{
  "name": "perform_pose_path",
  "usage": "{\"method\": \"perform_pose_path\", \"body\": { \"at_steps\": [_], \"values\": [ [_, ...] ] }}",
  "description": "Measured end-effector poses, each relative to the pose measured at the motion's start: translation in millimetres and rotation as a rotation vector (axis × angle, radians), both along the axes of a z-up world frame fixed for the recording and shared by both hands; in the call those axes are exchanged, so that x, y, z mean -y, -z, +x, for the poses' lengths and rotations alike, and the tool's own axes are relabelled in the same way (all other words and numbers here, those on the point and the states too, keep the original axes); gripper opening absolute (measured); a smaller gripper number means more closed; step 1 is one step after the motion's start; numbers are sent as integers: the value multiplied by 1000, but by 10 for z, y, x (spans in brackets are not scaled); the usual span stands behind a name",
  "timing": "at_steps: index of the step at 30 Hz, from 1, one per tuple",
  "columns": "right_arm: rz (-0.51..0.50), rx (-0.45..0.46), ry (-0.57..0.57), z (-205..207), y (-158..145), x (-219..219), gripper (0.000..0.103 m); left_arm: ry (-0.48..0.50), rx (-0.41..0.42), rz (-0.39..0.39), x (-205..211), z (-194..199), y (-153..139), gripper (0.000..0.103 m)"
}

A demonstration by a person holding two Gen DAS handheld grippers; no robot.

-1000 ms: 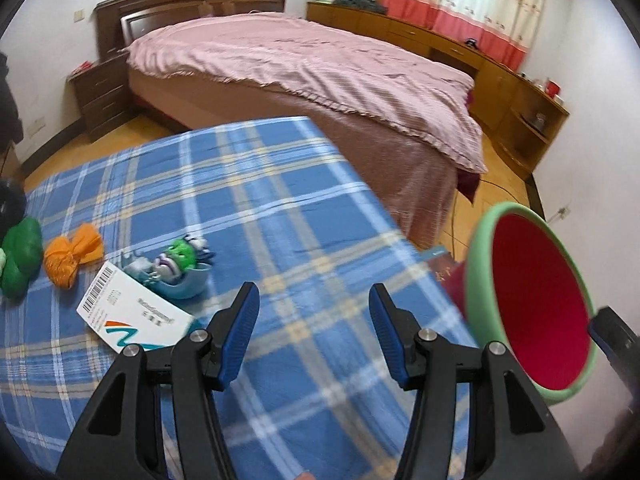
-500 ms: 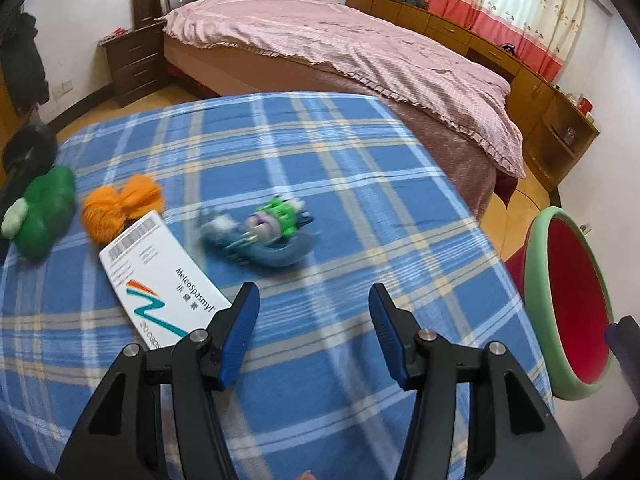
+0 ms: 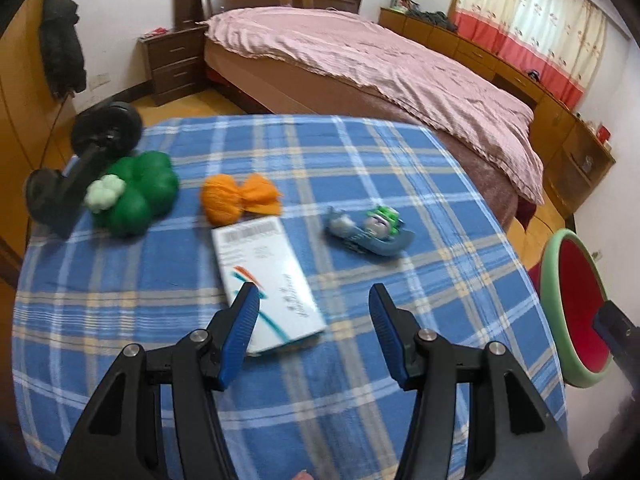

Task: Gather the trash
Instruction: 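Move both open tools back to the table toward the medicine box, then grasp white-and-teal medicine box with left tool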

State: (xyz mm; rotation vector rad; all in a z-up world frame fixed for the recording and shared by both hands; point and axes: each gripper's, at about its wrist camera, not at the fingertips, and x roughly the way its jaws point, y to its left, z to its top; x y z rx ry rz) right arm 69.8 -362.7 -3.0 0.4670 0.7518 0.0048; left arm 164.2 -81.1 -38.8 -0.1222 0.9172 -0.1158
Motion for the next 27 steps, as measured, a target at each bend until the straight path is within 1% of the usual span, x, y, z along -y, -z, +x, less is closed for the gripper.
{"method": "perform_pose_path", "body": {
  "at_steps": [4,8,13,17,22,25,27],
  "values": [
    [-14,-6,-27,59,-5,-119,62,-37,9,28,-108,86,22,57],
    [-25,-23,-39,113,21,-193,62,-58,-30,15,-160,258,148,57],
    [-38,-42,-47,169,53,-251,62,-75,-75,29,-143,405,309,58],
    [-53,-58,-61,222,58,-317,62,-78,-70,15,-168,391,358,58],
    [-79,-67,-90,278,49,-455,62,-60,-55,-7,-232,324,355,58],
    [-86,-71,-114,344,47,-565,62,-56,-48,-30,-325,242,328,57],
    [-84,-69,-133,402,51,-655,62,-60,-29,-32,-408,181,270,57]
  ]
}}
